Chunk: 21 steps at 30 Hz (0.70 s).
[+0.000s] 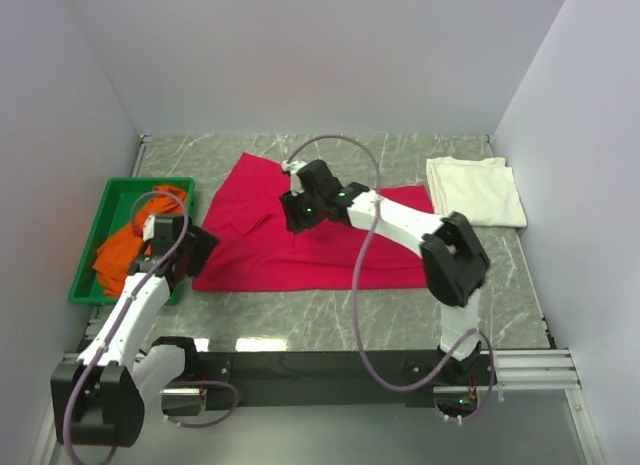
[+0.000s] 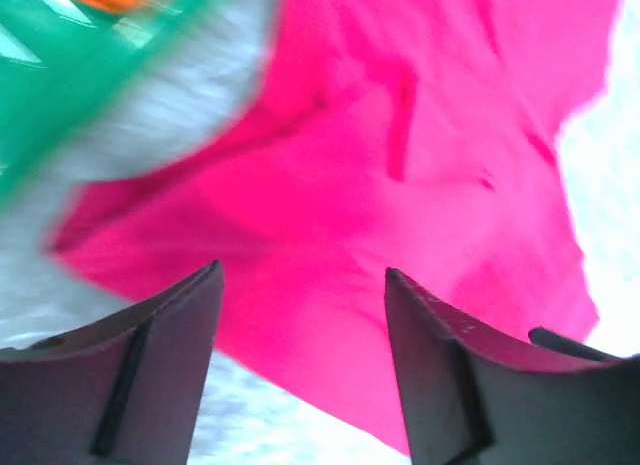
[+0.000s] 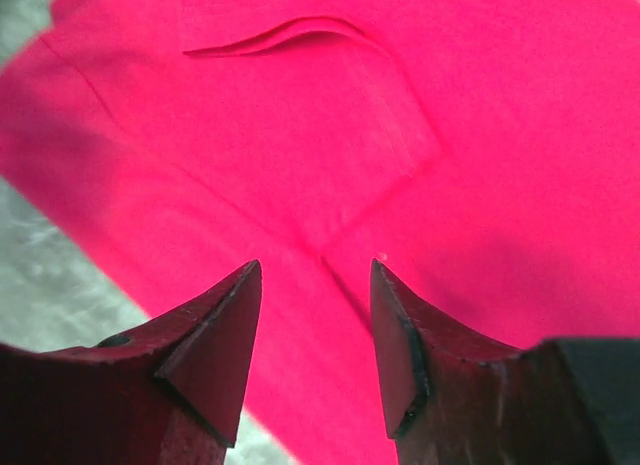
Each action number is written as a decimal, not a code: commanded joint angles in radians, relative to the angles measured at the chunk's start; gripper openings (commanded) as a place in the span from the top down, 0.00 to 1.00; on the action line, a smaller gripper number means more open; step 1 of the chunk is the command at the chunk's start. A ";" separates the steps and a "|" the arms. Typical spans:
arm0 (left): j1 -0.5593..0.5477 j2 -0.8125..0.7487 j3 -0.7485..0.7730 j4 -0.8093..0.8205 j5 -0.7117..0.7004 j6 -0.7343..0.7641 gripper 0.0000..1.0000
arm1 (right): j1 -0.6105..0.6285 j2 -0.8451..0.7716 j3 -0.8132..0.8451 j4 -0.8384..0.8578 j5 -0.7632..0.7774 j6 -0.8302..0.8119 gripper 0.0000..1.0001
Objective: Fold and stack the t-shirts
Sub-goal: Fold the tshirt
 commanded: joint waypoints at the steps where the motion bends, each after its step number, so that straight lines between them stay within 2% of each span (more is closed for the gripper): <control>1: -0.058 0.075 0.026 0.166 0.107 -0.066 0.26 | -0.039 -0.194 -0.106 0.031 0.070 0.108 0.44; 3: -0.084 0.160 0.063 0.205 0.099 -0.078 0.21 | -0.053 -0.248 -0.160 0.023 0.088 0.142 0.40; 10: -0.121 0.436 0.184 0.334 0.067 -0.109 0.25 | -0.087 -0.502 -0.414 0.024 0.127 0.171 0.37; 21: -0.153 0.674 0.324 0.314 0.027 -0.127 0.29 | -0.157 -0.709 -0.577 0.018 0.188 0.173 0.37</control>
